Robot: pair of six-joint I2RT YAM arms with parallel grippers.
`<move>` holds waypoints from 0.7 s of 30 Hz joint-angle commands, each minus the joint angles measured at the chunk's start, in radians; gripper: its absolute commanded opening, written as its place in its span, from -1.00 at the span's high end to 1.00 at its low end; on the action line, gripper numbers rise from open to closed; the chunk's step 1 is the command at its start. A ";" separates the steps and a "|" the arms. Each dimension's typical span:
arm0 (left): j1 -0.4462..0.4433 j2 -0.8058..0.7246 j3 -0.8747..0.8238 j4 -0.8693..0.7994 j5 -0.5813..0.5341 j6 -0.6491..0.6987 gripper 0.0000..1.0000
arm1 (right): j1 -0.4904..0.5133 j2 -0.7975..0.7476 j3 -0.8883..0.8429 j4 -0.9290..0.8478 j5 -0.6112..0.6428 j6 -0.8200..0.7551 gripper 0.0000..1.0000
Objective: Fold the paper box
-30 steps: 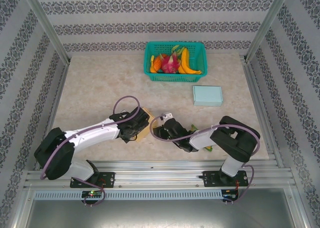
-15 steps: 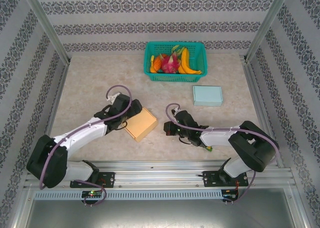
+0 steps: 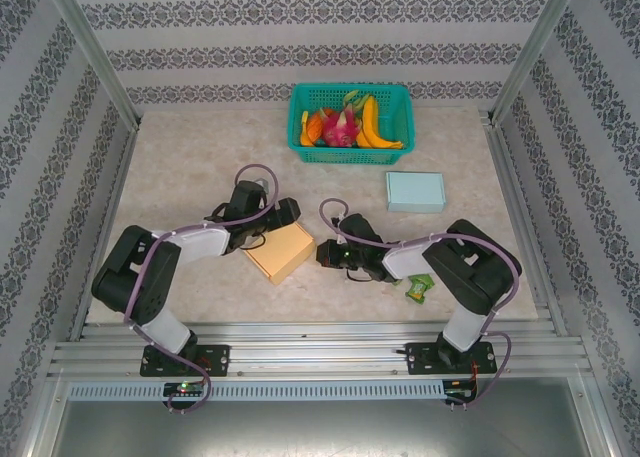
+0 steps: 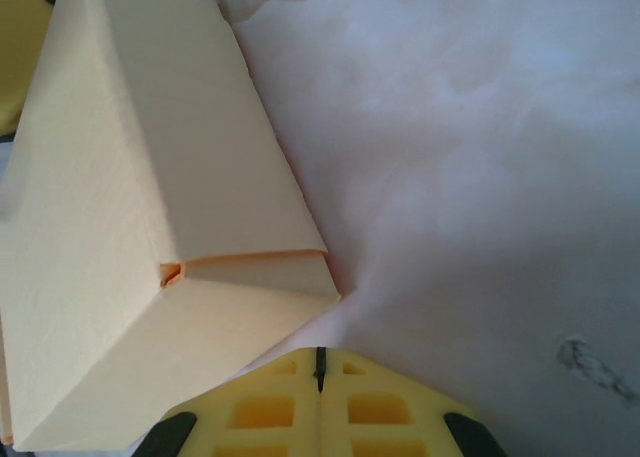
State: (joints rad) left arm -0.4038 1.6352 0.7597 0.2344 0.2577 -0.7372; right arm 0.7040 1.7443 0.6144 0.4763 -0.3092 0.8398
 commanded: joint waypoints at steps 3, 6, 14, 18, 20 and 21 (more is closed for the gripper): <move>-0.032 0.041 -0.004 0.129 0.108 -0.025 -0.83 | -0.034 0.072 0.025 0.051 0.012 0.020 1.00; -0.081 0.051 -0.014 0.156 0.118 -0.061 -0.81 | -0.043 0.096 0.035 0.064 0.014 0.021 1.00; -0.257 0.049 -0.015 0.178 0.086 -0.145 -0.80 | -0.064 0.151 0.033 0.202 -0.001 0.041 1.00; -0.252 0.025 -0.032 0.162 0.054 -0.191 -0.80 | -0.073 0.154 0.024 0.248 -0.020 0.057 1.00; -0.240 -0.007 -0.023 0.070 -0.041 -0.181 -0.81 | -0.076 0.135 0.008 0.254 -0.018 0.057 1.00; -0.232 -0.021 -0.022 0.037 -0.083 -0.180 -0.81 | -0.078 0.126 0.001 0.252 -0.016 0.055 1.00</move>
State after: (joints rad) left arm -0.5514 1.6516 0.7383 0.3092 0.0914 -0.8108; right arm 0.6300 1.8065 0.6086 0.5831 -0.4923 0.9405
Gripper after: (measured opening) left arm 0.906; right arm 0.039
